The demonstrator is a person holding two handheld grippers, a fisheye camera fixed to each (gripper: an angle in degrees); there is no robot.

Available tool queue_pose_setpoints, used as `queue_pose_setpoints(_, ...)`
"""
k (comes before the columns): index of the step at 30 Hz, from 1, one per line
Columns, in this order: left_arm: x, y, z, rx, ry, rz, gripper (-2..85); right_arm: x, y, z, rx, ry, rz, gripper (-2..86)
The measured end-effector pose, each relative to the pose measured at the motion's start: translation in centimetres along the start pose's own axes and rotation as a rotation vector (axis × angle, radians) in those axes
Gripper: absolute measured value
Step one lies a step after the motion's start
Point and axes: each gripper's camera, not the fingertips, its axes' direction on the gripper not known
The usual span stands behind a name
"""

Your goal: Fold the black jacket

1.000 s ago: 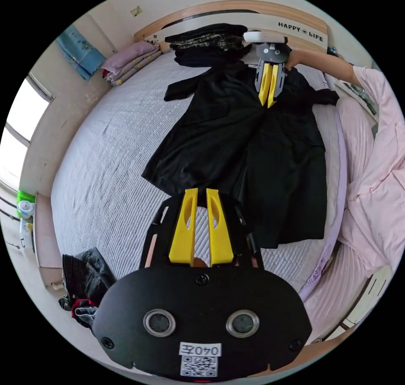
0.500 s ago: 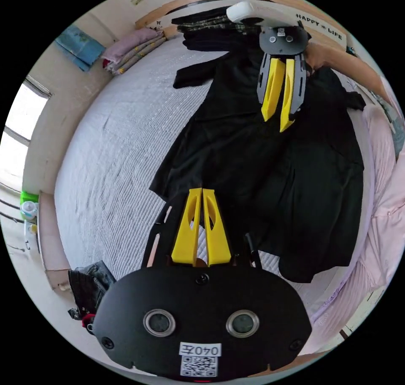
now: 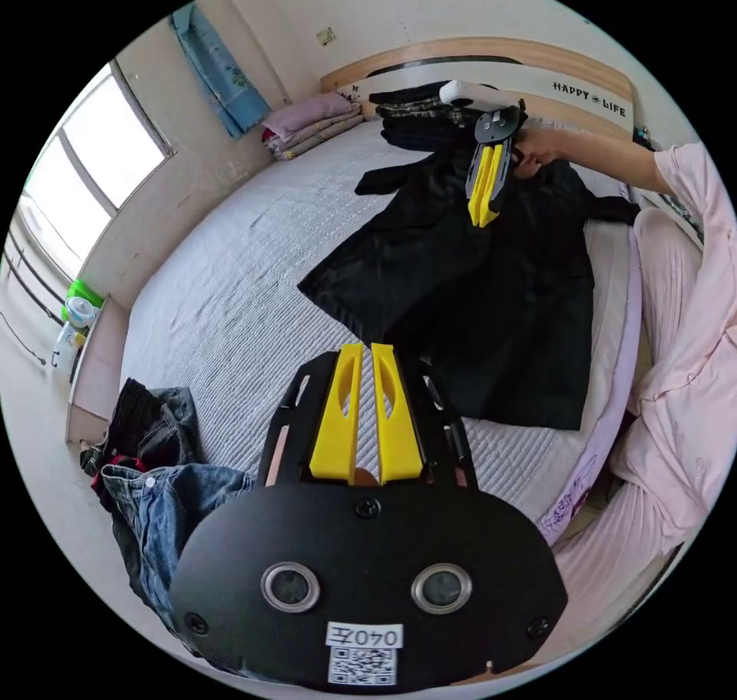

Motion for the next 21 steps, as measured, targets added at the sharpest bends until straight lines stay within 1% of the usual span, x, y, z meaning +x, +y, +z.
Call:
queue_pose_setpoints(2,1.1,-2.8,0.7,0.051,0.019,0.032,-1.4,-0.2,0.1,1.8,-0.076,-0.030,0.017,4.4)
queue_pose_setpoints(4,2.1,-5.1,1.8,0.062,0.068,0.070,-1.5,-1.3,0.7,1.3,-0.061,-0.018,-0.008,4.8)
queue_pose_setpoints(6,4.0,-7.1,3.5,0.033,0.065,0.147,-1.5,-1.8,1.8,-0.6,-0.028,0.031,-0.019,5.0)
queue_pose_setpoints(7,4.5,-7.4,3.9,0.023,0.061,0.164,-1.5,-1.3,3.0,-2.5,-0.007,0.115,0.012,5.0)
queue_pose_setpoints(8,5.3,-7.8,4.7,0.006,0.059,0.192,-1.5,0.0,4.4,-4.7,0.022,0.220,0.087,4.9)
queue_pose_setpoints(9,5.9,-8.2,5.5,-0.010,0.059,0.206,-1.5,1.0,5.3,-5.9,0.035,0.275,0.145,4.9)
queue_pose_setpoints(11,6.3,-8.8,6.9,-0.046,0.040,0.210,-1.5,6.4,9.0,-10.4,0.075,0.489,0.440,5.4)
queue_pose_setpoints(12,6.3,-9.4,8.0,-0.072,0.016,0.199,-1.5,7.8,9.9,-11.2,0.063,0.541,0.513,5.7)
queue_pose_setpoints(13,6.1,-9.8,8.7,-0.090,-0.005,0.184,-1.5,10.6,11.2,-12.1,0.002,0.629,0.639,5.9)
queue_pose_setpoints(14,5.5,-10.8,10.4,-0.145,-0.065,0.141,-1.5,12.8,12.2,-12.9,-0.012,0.676,0.735,5.6)
queue_pose_setpoints(15,4.7,-11.8,12.2,-0.193,-0.120,0.099,-1.5,13.5,12.5,-13.3,0.005,0.669,0.757,5.3)
queue_pose_setpoints(17,3.5,-13.3,14.3,-0.221,-0.146,0.052,-1.5,15.5,12.7,-14.2,0.123,0.529,0.768,4.4)
queue_pose_setpoints(18,2.5,-14.2,15.7,-0.243,-0.152,0.010,-1.5,16.0,12.7,-14.1,0.136,0.491,0.767,4.3)
queue_pose_setpoints(19,2.0,-14.6,16.3,-0.257,-0.151,-0.010,-1.5,17.1,12.7,-13.5,0.110,0.444,0.773,4.3)
queue_pose_setpoints(21,0.1,-15.2,19.5,-0.379,-0.109,-0.068,-1.5,18.6,13.2,-11.7,-0.029,0.451,0.798,3.9)
